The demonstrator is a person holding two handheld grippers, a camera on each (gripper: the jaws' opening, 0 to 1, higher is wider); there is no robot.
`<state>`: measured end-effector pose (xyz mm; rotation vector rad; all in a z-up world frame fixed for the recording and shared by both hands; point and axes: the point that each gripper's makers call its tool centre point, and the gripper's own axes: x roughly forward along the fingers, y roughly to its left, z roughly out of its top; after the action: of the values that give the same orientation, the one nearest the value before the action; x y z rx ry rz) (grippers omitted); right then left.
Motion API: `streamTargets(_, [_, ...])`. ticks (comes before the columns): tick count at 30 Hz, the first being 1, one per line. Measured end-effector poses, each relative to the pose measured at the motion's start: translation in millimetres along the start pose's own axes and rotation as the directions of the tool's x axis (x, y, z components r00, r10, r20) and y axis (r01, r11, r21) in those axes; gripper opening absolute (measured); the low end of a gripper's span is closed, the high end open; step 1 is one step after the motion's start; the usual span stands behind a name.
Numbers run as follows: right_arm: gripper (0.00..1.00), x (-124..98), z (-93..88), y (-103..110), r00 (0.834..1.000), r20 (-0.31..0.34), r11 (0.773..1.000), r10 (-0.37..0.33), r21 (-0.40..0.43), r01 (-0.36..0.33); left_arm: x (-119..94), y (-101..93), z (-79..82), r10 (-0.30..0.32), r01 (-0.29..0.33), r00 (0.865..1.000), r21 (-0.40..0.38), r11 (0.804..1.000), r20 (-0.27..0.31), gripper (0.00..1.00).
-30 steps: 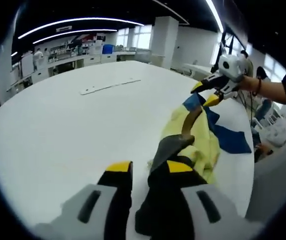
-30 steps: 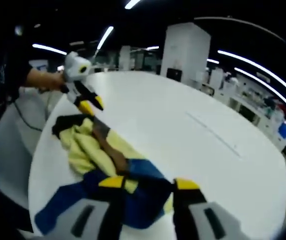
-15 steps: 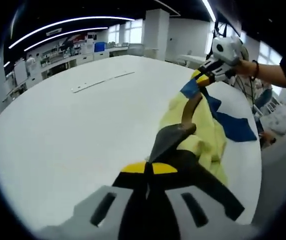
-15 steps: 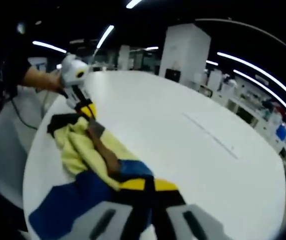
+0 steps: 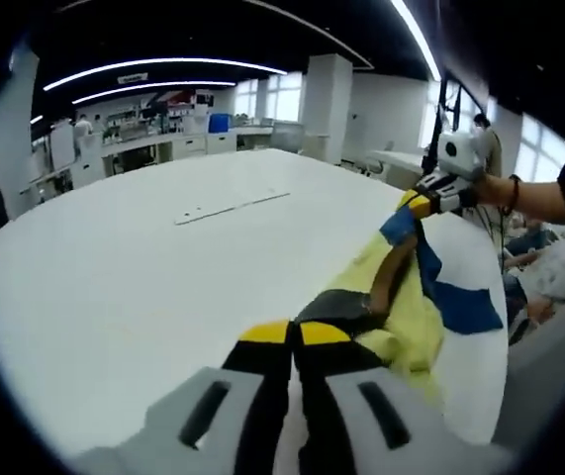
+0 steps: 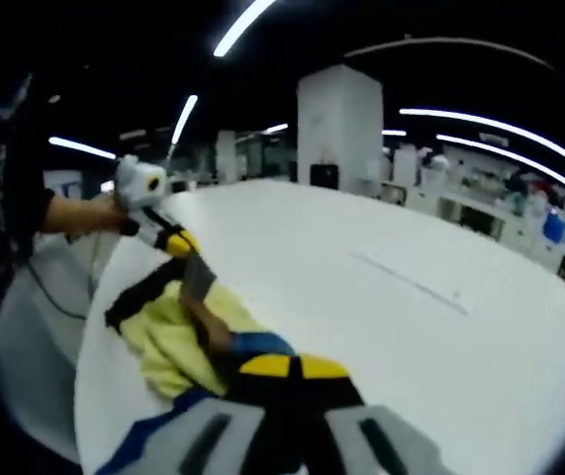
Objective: Fold the garment on the visible template until the final outline fits inside the template.
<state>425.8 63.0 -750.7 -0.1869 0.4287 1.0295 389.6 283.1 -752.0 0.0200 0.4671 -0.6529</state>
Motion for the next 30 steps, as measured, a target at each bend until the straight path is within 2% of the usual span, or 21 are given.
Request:
streamTargets(2, [0.00,-3,7.3,-1,1.000,0.029,0.999,0.007,0.033,-0.008,-2,4.1,8.8,-0.001,0.002,0.999,-0.034,0.999,0.035,0.00])
streamTargets(6, [0.00,-3,13.5,-8,0.999,0.041,0.997,0.001,0.081,-0.004,-2,18.4,25.8,-0.003,0.023,0.992,-0.152,0.988,0.126,0.00])
streamTargets(8, [0.00,-1,20.6,-10,0.998,0.070,0.991,0.000,0.134,-0.009,1,24.8,30.1,-0.004,0.028,0.990,-0.173,0.984,0.142,0.00])
streamTargets(12, [0.00,2,24.9,-24,0.995,0.094,0.957,-0.011,0.289,-0.017,13,34.1,43.5,-0.013,0.048,0.984,-0.196,0.979,0.180,0.00])
streamTargets(13, [0.00,4,24.3,-32,0.995,0.092,0.939,-0.029,0.345,-0.004,17,36.8,45.1,-0.013,0.052,0.983,-0.211,0.976,0.184,0.00])
streamTargets(15, [0.00,8,24.7,-38,0.994,0.102,0.927,-0.031,0.376,-0.009,26,43.9,47.6,-0.005,0.053,0.983,-0.258,0.965,0.184,0.00])
streamTargets(18, [0.00,15,24.3,-53,0.993,0.107,0.893,-0.055,0.449,0.001,38,51.8,52.3,-0.003,0.055,0.981,-0.263,0.963,0.193,0.00])
streamTargets(23, [0.00,27,23.4,-73,0.991,0.107,0.869,-0.083,0.495,0.020,60,67.5,52.9,0.016,0.037,0.982,-0.270,0.962,0.189,0.00])
streamTargets(26, [0.00,36,15.2,-91,0.989,0.073,0.855,-0.129,0.513,0.073,78,82.6,48.6,0.033,0.017,0.984,-0.279,0.960,0.175,0.00])
streamTargets(30, [0.00,50,4.2,-110,0.985,0.043,0.836,-0.165,0.537,0.117,100,92.4,39.3,0.049,0.001,0.986,-0.296,0.955,0.159,0.00])
